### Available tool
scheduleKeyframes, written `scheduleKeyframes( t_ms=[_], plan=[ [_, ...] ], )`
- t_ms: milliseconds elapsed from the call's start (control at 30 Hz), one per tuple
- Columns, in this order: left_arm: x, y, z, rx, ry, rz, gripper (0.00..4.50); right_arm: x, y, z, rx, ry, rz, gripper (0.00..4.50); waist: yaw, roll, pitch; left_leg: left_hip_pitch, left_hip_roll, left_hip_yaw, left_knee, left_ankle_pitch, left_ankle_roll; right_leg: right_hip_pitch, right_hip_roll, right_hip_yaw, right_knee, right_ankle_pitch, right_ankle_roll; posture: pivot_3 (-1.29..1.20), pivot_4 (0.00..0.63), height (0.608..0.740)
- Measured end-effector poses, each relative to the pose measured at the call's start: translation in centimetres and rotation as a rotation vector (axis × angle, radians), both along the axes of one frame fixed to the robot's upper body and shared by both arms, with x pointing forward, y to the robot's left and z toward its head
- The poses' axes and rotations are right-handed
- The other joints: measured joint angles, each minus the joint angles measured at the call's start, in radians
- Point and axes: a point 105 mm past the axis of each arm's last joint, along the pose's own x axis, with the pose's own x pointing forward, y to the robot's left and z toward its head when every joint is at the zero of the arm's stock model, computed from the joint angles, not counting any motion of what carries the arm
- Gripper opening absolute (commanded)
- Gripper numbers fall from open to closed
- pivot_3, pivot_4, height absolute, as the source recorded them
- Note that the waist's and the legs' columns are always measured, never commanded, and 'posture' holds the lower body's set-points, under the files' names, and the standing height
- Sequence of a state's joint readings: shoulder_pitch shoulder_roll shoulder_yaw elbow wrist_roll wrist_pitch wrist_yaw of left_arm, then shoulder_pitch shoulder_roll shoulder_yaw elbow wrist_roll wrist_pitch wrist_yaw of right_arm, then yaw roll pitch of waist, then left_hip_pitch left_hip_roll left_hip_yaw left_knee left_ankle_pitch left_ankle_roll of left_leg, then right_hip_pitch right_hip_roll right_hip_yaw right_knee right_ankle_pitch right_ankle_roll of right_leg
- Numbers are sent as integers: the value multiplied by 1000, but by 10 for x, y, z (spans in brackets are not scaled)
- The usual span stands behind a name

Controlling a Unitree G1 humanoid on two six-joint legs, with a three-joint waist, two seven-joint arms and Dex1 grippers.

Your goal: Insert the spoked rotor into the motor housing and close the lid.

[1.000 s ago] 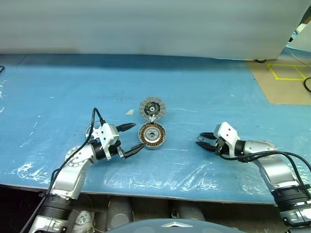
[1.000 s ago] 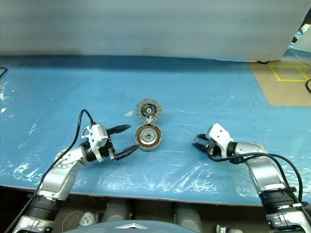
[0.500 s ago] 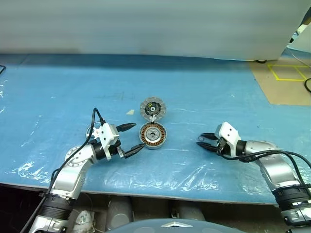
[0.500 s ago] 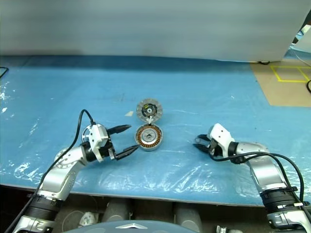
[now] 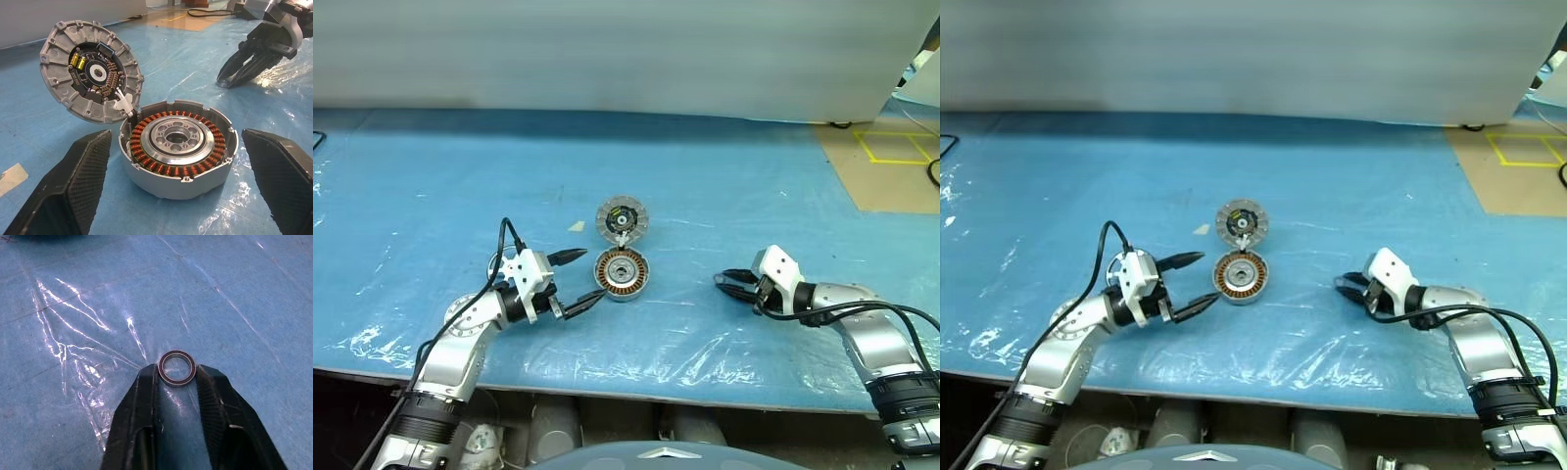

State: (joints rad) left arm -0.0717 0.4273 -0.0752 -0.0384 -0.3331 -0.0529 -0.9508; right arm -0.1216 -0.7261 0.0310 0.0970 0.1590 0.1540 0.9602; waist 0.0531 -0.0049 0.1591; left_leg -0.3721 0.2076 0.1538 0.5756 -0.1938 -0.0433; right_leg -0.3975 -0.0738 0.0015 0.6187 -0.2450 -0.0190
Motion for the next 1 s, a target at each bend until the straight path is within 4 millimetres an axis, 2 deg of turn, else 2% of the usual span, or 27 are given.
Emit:
scheduleKeyframes(
  t_ms=[167, 233, 333, 433, 500, 633, 733, 1000],
  plan=[
    [0, 1, 1, 1, -7, 4, 4500, 3, 3, 2, -6, -4, 13, 663, -1, 0, 0, 0, 0, 0, 0, 0, 0, 0, 0, 0, 0, 0, 0, 0, 150, 740],
    [0, 4, 1, 0, -6, 17, 4500, 6, 10, 6, 21, 2, 15, 663, -9, 0, 0, 0, 0, 0, -1, 0, 0, -1, 0, 0, 0, 0, 0, 0, 150, 740],
    [1, 9, 1, -7, -5, 40, 4500, 10, 36, 21, 95, -11, 74, 663, -14, 1, 0, -2, 0, 0, -3, 0, 0, -5, 1, 0, 0, 0, 0, 0, 150, 740],
    [-2, 14, -1, -26, 23, 54, 4500, 11, 73, 46, 141, -45, 208, 663, -13, 1, 0, -3, 0, 0, -4, 1, 2, -6, 1, 0, 0, 0, -1, 0, 150, 740],
    [-4, 15, -2, -28, 37, 54, 4500, 8, 97, 56, 139, -51, 313, 663, -9, 1, 0, -3, 0, 0, -4, 1, 2, -6, 1, 0, 0, 0, -1, 0, 150, 740],
    [-10, 20, -5, -11, 47, 58, 4500, 7, 125, 56, 127, -25, 404, 663, -1, 1, 1, -4, 0, 0, -5, 1, 0, -6, 0, -1, -1, 0, -1, 0, 150, 740],
    [-13, 19, -5, -11, 44, 59, 4500, 14, 137, 57, 106, -25, 431, 663, -5, 1, 1, -4, 0, 0, -4, 1, -1, -6, 0, -1, 0, 0, -1, 0, 150, 740],
    [-17, 19, -5, -19, 42, 88, 4500, 21, 144, 38, 51, 16, 472, 663, -7, 1, 1, -4, 0, 0, -4, 1, -2, -6, 1, -1, 0, 0, -1, 0, 150, 740]
  ],
)
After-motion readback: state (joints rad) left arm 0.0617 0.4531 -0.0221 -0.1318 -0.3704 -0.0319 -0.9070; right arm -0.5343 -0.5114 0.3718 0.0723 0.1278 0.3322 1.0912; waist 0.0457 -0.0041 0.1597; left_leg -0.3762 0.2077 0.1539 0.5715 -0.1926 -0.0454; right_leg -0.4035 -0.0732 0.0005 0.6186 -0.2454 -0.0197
